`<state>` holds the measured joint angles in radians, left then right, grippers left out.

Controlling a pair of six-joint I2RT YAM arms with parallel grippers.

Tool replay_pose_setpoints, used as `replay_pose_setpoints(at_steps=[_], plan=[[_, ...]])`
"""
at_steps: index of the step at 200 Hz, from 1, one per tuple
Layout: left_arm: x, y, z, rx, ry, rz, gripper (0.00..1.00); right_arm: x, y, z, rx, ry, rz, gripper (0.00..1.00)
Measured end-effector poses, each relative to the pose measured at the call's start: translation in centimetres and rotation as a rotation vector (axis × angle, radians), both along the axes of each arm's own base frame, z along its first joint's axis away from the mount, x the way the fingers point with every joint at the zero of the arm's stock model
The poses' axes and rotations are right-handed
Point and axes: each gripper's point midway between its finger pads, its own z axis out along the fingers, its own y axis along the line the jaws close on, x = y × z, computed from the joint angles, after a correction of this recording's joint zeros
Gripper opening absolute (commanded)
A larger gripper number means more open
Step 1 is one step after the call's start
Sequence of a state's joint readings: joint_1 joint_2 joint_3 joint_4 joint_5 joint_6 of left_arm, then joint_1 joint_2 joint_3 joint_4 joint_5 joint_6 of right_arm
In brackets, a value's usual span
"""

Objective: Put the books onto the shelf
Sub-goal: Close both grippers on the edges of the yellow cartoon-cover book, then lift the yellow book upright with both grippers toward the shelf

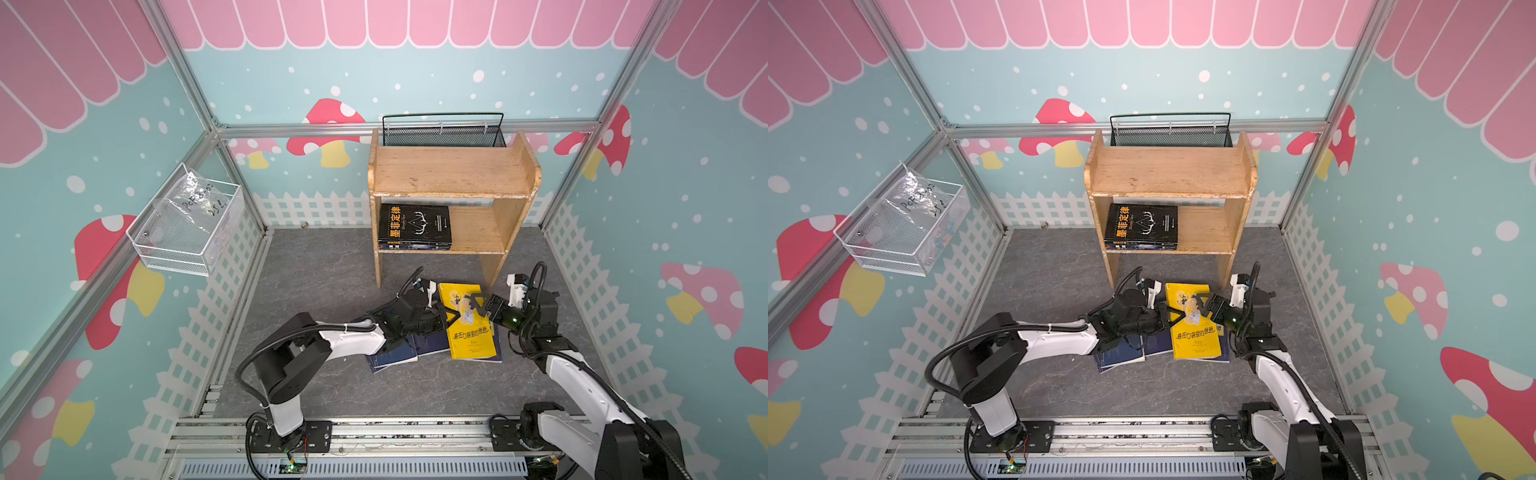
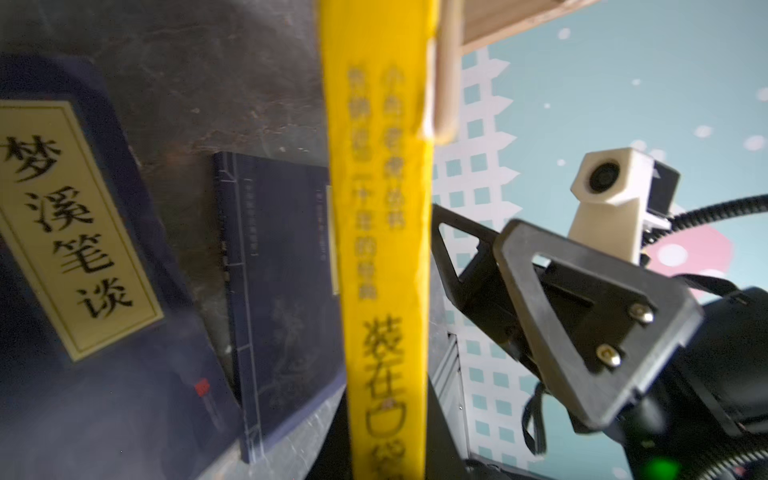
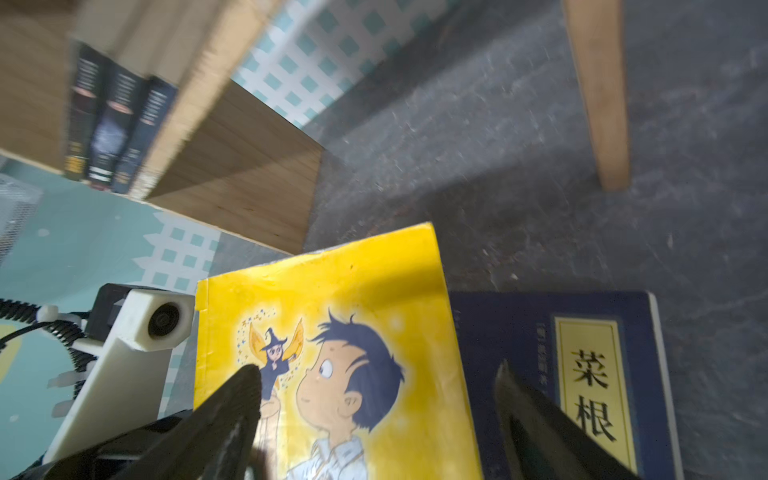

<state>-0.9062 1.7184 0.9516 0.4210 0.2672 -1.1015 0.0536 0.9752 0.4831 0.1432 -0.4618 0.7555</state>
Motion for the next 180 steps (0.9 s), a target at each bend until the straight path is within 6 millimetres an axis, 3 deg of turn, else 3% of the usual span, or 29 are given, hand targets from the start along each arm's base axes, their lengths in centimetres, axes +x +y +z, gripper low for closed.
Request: replay_pose_setpoints(at_steps=[27, 52, 80, 99, 146, 180], plan=[[-1.5, 2.6, 5.4, -0.064, -0.089, -0.005, 0.0, -0.4, 0.0, 5.0, 0.033, -0.129, -0.011, 0.96], [-2.0, 5.8, 9.6, -0.101, -0.173, 0.047, 0.0, -0.9, 0.4, 6.3, 0.093, -0.147, 0.001, 0.97], [-1.1, 9.5, 13.6, -0.119, -0.291, 0.159, 0.0, -1.7, 1.9, 7.8, 0.224, -0.197, 0.077, 0.99], [-0.2, 11.3, 15.1, -0.111, -0.347, 0.231, 0.0, -2.6, 2.6, 8.9, 0.298, -0.228, 0.127, 1.0], [3.9, 13.7, 16.3, -0.09, -0.378, 0.382, 0.0, -4.4, 4.9, 13.2, 0.414, -0.334, 0.243, 1.0], [6.1, 13.0, 18.3, -0.123, -0.402, 0.425, 0.0, -5.2, 8.6, 12.9, 0.461, -0.298, 0.35, 0.99]])
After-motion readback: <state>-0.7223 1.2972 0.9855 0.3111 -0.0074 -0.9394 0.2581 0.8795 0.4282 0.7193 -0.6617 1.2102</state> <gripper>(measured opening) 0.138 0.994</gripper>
